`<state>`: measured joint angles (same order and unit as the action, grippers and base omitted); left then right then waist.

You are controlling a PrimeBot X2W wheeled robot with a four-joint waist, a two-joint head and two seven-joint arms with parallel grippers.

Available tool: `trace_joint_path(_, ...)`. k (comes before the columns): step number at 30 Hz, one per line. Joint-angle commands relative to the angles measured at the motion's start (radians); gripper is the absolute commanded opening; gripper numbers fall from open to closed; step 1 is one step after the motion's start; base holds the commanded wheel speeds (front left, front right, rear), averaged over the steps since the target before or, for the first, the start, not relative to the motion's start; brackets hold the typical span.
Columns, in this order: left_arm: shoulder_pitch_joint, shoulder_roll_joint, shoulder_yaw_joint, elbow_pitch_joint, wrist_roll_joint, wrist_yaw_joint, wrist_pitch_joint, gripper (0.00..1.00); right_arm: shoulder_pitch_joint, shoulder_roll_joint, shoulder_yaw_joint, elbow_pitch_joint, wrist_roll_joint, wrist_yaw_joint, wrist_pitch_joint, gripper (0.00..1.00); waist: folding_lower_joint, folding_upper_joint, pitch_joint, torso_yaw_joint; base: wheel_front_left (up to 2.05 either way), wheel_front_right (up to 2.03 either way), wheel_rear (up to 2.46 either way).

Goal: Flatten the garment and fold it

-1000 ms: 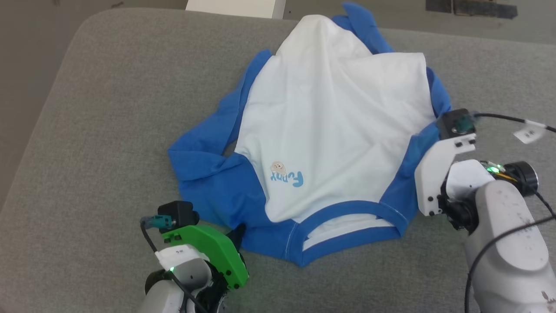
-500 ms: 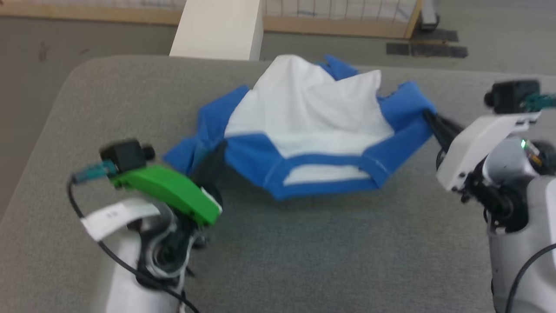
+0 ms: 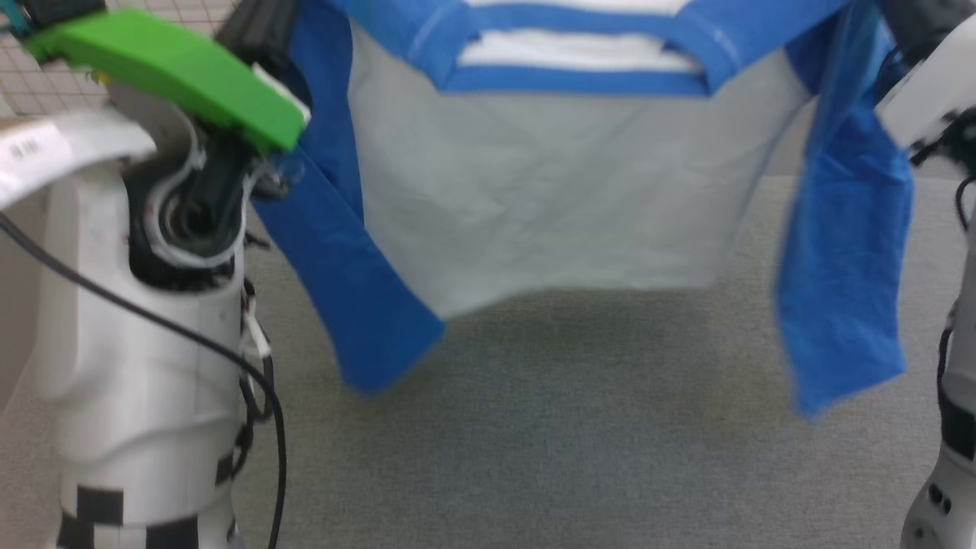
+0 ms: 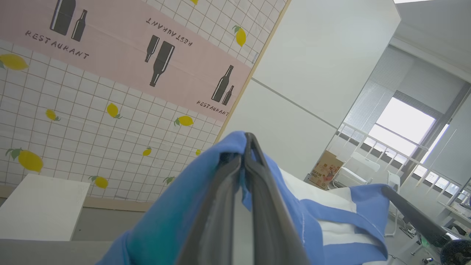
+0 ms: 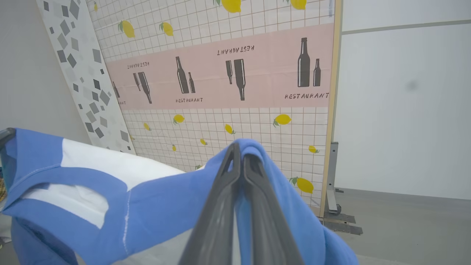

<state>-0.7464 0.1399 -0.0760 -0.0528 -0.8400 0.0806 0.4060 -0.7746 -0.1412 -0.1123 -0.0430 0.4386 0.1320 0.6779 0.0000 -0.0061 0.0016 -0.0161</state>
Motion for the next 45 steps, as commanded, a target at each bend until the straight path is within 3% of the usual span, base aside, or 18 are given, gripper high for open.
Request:
trace_joint_path(1,-0.05,0.007,0.005,0.025,0.008,-0.002,-0.007,0.0,-0.032,0.001,-0.011,0.008,0.005,-0.001,0.007,0.0,0.0,0.0061,0.003,-0.004,0.0,0.0,0.0)
trace_joint_path(8,-0.224,0.041,-0.003,0.172,0.063,0.003,-0.022,0.0,-0.138,-0.003,-0.034,0.054,-0.011,-0.001,0.024,0.0,0.0,0.0061,0.085,-0.01,0.0,0.0,0.0)
trace_joint_path(14,-0.38,0.126,-0.064,0.317,0.204,0.013,-0.023,0.0,-0.282,-0.004,0.014,0.159,-0.072,-0.001,-0.003,0.0,0.0,0.0061,0.229,-0.048,0.0,0.0,0.0)
trace_joint_path(20,-0.586,0.172,-0.102,0.433,0.305,0.023,-0.054,0.0,-0.522,0.018,0.022,0.33,-0.176,-0.001,-0.105,0.0,0.0,0.0061,0.399,-0.089,0.0,0.0,0.0)
trace_joint_path(26,-0.741,0.172,-0.123,0.506,0.355,0.019,-0.123,0.0,-0.709,0.039,-0.006,0.444,-0.262,-0.001,-0.234,0.0,0.0,0.0061,0.516,-0.095,0.0,0.0,0.0)
trace_joint_path(30,-0.797,0.176,-0.131,0.571,0.366,-0.006,-0.174,0.0,-0.771,0.041,-0.013,0.493,-0.293,-0.001,-0.295,0.0,0.0,0.0061,0.572,-0.089,0.0,0.0,0.0)
trace_joint_path(38,-0.787,0.167,-0.148,0.705,0.357,-0.068,-0.259,0.0,-0.736,0.023,0.012,0.574,-0.275,-0.001,-0.361,0.0,0.0,0.0061,0.626,-0.069,0.0,0.0,0.0)
trace_joint_path(45,-0.665,0.144,-0.17,0.781,0.324,-0.133,-0.298,0.0,-0.557,-0.027,0.11,0.573,-0.187,-0.001,-0.437,0.0,0.0,0.0061,0.56,-0.036,0.0,0.0,0.0)
